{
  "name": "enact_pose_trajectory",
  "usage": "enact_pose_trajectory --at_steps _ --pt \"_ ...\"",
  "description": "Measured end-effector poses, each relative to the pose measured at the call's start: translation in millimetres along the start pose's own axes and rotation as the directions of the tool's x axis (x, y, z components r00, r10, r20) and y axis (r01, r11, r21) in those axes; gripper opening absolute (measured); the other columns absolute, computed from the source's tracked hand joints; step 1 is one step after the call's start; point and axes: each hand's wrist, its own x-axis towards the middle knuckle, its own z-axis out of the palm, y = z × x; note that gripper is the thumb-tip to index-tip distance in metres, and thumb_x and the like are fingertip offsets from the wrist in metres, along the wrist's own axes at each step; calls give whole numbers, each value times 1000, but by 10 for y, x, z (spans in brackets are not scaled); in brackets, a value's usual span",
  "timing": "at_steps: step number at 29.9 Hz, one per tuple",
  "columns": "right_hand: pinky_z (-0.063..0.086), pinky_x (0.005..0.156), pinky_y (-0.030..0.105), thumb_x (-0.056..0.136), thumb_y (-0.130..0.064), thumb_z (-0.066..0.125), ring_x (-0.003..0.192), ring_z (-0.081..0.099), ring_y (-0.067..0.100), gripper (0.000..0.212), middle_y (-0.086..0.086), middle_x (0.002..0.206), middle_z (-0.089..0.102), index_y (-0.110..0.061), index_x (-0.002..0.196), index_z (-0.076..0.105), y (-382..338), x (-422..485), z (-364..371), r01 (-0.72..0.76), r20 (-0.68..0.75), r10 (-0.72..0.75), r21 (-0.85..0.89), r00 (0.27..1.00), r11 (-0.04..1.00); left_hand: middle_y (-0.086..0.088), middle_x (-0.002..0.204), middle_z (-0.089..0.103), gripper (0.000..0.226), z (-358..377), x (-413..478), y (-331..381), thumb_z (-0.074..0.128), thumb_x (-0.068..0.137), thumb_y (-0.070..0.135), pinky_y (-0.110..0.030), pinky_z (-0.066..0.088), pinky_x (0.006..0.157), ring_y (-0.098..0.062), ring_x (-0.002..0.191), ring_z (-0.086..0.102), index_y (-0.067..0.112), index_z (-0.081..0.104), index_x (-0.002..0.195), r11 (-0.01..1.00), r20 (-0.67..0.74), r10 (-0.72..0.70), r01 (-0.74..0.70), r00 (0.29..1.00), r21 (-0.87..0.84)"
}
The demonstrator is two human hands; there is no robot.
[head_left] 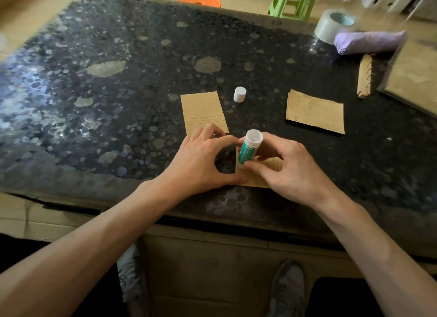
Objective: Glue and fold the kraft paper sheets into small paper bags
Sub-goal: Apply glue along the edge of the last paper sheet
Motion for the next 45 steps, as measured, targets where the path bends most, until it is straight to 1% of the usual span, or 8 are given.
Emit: enact_pose_trajectory --at_steps 4,8,13,20,27,36,41,45 --pt "50 87 8 79 -54 82 108 62 -6 54 -22 114 67 -33 126 65 -34 -9 2 23 -67 -22 21 998 1000 10 124 46 78 -8 4 3 60 66 84 -31 30 96 -13 120 42 45 56 134 1000 3 0 0 1000 -5" --pt "50 82 8 76 -60 77 102 62 -7 49 -25 103 65 -29 113 67 -44 -14 88 26 -171 -30 -22 985 999 9 126 46 77 -19 3 7 59 67 82 -31 29 97 -12 121 40 45 55 135 1000 16 1 -1 1000 -12" --pt "49 87 11 85 -40 82 103 63 -2 36 -20 104 71 -29 118 72 -8 -12 71 17 -153 -21 -27 988 1000 9 127 45 77 -16 5 7 61 67 82 -30 28 97 -12 120 40 46 55 135 1000 18 -1 1 1000 -13" --pt "44 92 3 91 -18 79 109 64 0 40 -15 115 73 -29 128 70 -20 -18 77 31 -105 -37 -54 994 998 9 127 45 79 -17 9 16 62 66 82 -30 28 96 -13 120 40 44 55 135 1000 21 -11 12 1000 -5" --pt "46 84 7 88 -34 82 97 63 1 33 -14 102 72 -22 117 73 -38 -19 113 44 -178 -61 -101 982 994 8 127 46 79 -19 8 24 62 66 80 -30 28 97 -14 121 41 43 56 135 1000 19 -16 17 1000 -6" --pt "41 83 -1 90 -24 80 97 58 1 38 -16 107 65 -19 126 70 -47 5 163 -2 -197 -25 -136 980 991 9 126 45 80 -8 8 24 61 64 82 -29 28 97 -13 120 41 44 55 134 1000 20 -24 25 1000 -17" --pt "45 84 6 90 -23 80 99 62 5 37 -10 109 71 -19 125 69 -38 29 166 -4 -202 -23 -132 979 991 10 125 45 82 1 12 20 62 63 82 -34 34 100 -14 120 42 42 53 135 999 14 -33 34 999 -22" --pt "45 84 9 90 -23 80 98 64 6 36 -7 108 73 -20 124 69 -30 60 179 -7 -217 -23 -138 976 990 10 128 44 88 -4 14 31 62 63 81 -31 30 98 -14 121 41 41 48 140 999 29 -40 40 999 -14"
